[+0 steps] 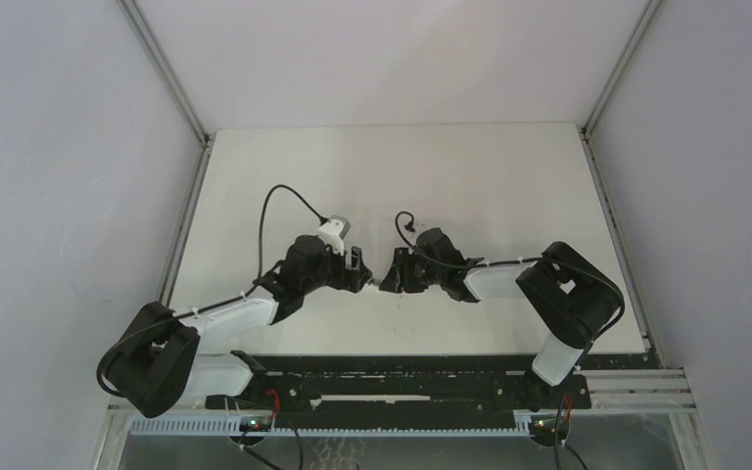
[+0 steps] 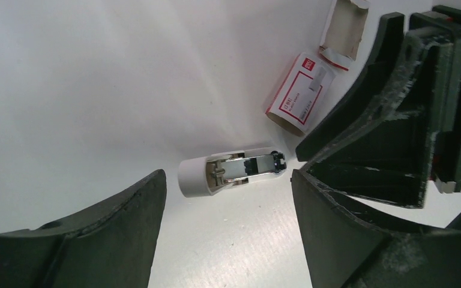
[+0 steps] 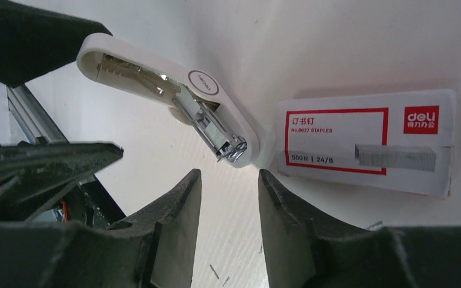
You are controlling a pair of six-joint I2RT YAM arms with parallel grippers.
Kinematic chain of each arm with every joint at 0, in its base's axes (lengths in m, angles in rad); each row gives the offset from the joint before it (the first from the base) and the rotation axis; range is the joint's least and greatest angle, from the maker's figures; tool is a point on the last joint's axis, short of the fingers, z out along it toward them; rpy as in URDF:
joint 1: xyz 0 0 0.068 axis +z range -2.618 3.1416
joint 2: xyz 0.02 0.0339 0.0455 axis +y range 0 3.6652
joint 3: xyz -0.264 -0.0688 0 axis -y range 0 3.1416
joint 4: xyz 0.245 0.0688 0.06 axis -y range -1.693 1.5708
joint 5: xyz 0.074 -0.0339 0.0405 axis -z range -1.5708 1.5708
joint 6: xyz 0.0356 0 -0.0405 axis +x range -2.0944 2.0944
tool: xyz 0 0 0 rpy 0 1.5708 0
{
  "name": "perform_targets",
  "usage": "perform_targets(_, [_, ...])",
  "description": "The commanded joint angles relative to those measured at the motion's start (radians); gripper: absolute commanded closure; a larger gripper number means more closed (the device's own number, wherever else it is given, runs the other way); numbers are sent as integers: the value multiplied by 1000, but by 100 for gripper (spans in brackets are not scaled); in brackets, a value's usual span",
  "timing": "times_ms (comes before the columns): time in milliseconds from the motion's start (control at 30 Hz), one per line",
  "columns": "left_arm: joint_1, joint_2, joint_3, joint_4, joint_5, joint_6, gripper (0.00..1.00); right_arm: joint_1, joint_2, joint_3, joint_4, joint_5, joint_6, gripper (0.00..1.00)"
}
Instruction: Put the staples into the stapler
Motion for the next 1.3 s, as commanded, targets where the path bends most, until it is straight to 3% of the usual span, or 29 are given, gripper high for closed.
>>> perform_targets(0, [-29, 10, 58, 42, 33, 49, 20, 4, 28, 48, 58, -10, 17, 61])
perform_targets(600, [-149, 72, 102, 25, 15, 118, 21, -10, 85, 63, 74, -2, 6, 62])
perform_targets(967, [-150, -39, 66, 97, 90, 77, 19, -26, -16, 63, -21, 24, -63, 60])
perform_targets(1267, [-148, -34, 56, 124, 97, 54, 19, -36, -59, 46, -61, 49, -77, 61])
